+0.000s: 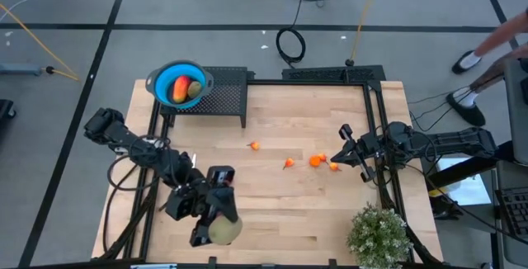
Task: Pick & Place Fruit
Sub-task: Put the kiwi into the blue strainer bowl on the shelf
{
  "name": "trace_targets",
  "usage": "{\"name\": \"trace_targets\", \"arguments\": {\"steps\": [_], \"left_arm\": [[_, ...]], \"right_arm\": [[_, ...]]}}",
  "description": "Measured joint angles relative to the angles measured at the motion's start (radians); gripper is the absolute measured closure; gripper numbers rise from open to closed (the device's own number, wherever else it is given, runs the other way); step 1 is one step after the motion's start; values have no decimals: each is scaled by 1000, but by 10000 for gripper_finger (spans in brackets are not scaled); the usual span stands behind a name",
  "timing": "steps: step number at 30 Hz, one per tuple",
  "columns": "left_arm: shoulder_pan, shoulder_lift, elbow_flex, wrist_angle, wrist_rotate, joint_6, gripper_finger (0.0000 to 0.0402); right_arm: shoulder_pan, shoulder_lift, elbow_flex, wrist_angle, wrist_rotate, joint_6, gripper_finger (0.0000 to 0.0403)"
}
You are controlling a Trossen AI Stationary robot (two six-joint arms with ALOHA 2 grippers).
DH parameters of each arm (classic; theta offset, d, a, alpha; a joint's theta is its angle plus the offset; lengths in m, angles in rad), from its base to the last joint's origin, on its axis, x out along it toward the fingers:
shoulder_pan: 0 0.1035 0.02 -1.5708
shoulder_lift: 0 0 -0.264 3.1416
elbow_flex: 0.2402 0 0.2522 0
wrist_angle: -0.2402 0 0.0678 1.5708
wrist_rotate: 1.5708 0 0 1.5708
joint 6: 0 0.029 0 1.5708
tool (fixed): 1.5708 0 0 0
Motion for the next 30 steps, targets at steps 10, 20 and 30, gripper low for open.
{"name": "trace_targets", "arguments": {"steps": [10,20,30], "left_arm": [[0,0,0,32,-169,-135,196],[14,0,-1,165,-786,-492,212],[42,0,-1,211,-1057,-792,184]], "right_arm": [[0,0,0,0,0,0,399],[0,1,0,-1,0,0,399],[0,1,0,-2,0,1,399]]}}
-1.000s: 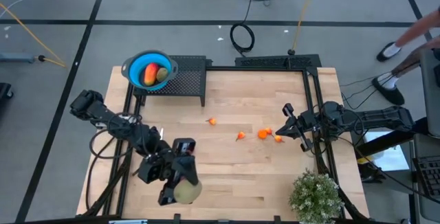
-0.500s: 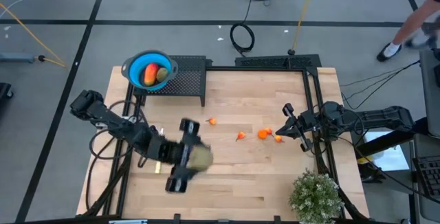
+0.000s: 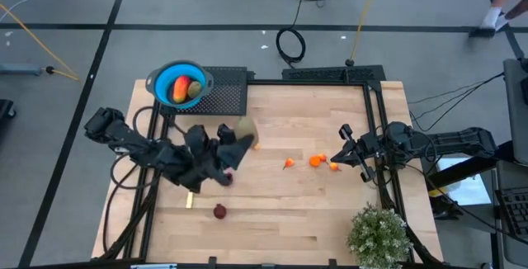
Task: Pick & Place Fruit
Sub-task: Put the kiwi into the blue strainer bowl on the shelf
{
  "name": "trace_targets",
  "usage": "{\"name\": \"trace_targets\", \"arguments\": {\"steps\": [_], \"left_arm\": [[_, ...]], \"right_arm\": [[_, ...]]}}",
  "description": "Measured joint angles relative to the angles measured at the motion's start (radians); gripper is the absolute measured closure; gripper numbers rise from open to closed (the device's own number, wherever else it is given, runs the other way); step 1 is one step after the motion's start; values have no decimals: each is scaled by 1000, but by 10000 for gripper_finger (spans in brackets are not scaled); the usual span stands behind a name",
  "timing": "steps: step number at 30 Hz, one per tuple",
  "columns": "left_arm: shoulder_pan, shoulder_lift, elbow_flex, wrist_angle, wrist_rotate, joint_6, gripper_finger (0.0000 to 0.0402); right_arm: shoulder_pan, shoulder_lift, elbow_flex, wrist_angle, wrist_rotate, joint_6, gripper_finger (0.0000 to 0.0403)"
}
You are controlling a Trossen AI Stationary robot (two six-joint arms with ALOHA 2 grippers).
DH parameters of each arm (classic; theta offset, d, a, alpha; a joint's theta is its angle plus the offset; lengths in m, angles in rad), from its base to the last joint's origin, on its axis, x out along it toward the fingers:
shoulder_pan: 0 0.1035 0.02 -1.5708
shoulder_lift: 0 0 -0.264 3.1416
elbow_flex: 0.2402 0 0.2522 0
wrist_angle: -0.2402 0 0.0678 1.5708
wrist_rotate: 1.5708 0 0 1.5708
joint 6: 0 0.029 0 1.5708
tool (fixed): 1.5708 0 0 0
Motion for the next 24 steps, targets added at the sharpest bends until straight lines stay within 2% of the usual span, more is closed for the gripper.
{"name": "trace_targets", "arguments": {"steps": [5,7,14,18,21,24], "left_arm": [[1,0,0,-15,-16,-9,200],[0,0,0,-60,-52,5,208],[-2,0,0,-349,-370,-68,199],[-2,0,0,-448,-511,-83,191],[-2,0,0,-462,-625,-20,198],[2,-1,0,-446,-762,110,209]], "right_arm": [[0,0,0,-13,0,2,399],[0,0,0,-18,0,2,399],[0,0,0,-19,0,2,399],[0,0,0,-19,0,2,399],[0,0,0,-19,2,2,399],[0,0,0,-19,2,2,399]]}}
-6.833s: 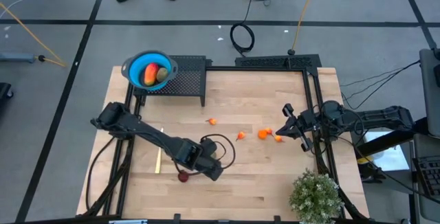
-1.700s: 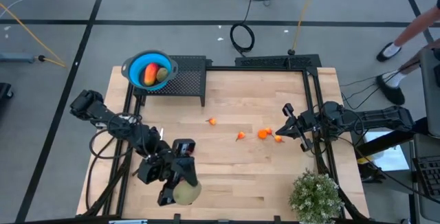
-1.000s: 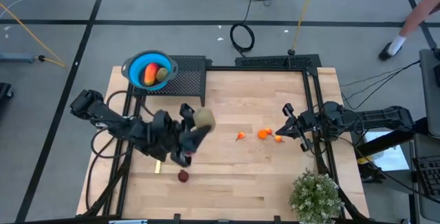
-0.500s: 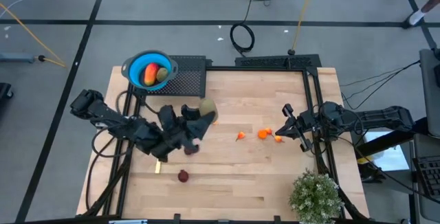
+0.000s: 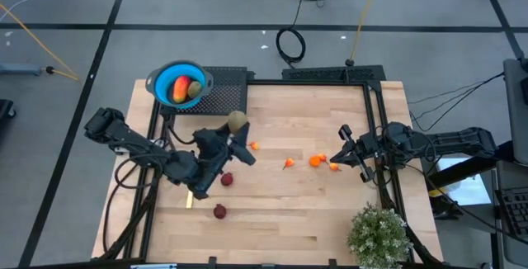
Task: Pick & Place Fruit
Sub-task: Put the kiwi into the blue strainer bowl on the shelf
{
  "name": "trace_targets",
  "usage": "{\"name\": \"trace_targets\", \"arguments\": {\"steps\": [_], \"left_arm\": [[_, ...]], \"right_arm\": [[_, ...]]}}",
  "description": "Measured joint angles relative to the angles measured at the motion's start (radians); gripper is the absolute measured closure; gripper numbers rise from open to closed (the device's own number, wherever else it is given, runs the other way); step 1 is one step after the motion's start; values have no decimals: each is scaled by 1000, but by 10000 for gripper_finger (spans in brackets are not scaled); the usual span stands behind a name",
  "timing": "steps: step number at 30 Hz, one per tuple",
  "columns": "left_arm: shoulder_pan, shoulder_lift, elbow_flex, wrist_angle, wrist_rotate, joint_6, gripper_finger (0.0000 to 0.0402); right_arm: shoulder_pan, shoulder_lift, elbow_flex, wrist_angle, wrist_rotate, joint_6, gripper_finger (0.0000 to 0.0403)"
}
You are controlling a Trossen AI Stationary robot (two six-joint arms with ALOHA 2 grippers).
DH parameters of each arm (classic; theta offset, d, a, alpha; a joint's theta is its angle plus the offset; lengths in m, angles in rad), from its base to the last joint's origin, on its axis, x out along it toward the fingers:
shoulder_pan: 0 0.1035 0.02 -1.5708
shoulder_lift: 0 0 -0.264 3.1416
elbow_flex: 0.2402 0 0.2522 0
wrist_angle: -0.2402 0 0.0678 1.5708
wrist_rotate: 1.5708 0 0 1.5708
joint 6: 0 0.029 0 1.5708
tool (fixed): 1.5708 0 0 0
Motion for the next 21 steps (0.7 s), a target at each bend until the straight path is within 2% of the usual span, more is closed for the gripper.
{"name": "trace_targets", "arguments": {"steps": [1,7,11,14,21], "left_arm": [[0,-4,0,1,-32,50,212],[54,-69,0,14,-40,254,196],[103,-124,0,9,-40,397,187],[142,-170,0,9,-40,508,193],[242,-257,0,-11,-40,665,206]], "right_arm": [[0,0,0,0,0,0,399],[0,0,0,2,4,0,399],[0,0,0,4,61,-1,399],[0,0,0,6,108,-15,399],[0,0,0,6,111,-26,399]]}}
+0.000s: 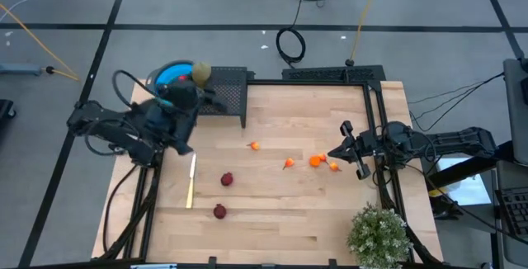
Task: Pick & Place Fruit
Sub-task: Put the kiwi into the blue strainer bowl on the shelf
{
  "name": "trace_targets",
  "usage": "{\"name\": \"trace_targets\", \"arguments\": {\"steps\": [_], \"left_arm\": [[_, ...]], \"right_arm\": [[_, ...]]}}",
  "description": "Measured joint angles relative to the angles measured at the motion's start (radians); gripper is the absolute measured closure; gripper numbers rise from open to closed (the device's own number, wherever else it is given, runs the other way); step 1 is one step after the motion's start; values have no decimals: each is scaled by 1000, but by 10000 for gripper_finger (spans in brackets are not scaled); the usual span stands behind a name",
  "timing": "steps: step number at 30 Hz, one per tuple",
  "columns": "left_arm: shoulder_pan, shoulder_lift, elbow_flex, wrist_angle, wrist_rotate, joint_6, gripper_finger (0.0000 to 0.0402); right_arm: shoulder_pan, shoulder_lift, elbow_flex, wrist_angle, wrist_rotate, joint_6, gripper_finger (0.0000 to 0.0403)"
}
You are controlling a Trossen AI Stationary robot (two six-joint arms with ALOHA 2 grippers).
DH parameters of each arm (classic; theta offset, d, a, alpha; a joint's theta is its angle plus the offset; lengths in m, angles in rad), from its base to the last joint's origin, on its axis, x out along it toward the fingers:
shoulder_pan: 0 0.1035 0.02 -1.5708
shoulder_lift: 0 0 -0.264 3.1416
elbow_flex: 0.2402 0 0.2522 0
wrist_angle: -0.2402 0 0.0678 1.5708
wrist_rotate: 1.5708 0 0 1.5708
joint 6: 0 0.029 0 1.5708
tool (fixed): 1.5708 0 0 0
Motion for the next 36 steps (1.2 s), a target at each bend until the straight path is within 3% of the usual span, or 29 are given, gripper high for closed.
{"name": "trace_targets", "arguments": {"steps": [6,13,16,23,28,31,36], "left_arm": [[69,-40,0,-72,0,29,188],[117,-43,0,-164,3,-2,199],[130,-45,0,-253,13,-87,201],[183,-43,0,-692,200,-562,194],[280,-43,0,-1000,403,-902,205],[354,-43,0,-1104,474,-989,203],[493,-45,0,-1173,617,-975,189]], "right_arm": [[0,0,0,-2,53,0,399],[0,0,0,-3,79,-15,399],[0,0,0,-3,82,-22,399],[0,0,0,-3,105,-26,399],[0,0,0,-3,104,-26,399],[0,0,0,-3,103,-26,399],[0,0,0,-3,103,-24,399]]}}
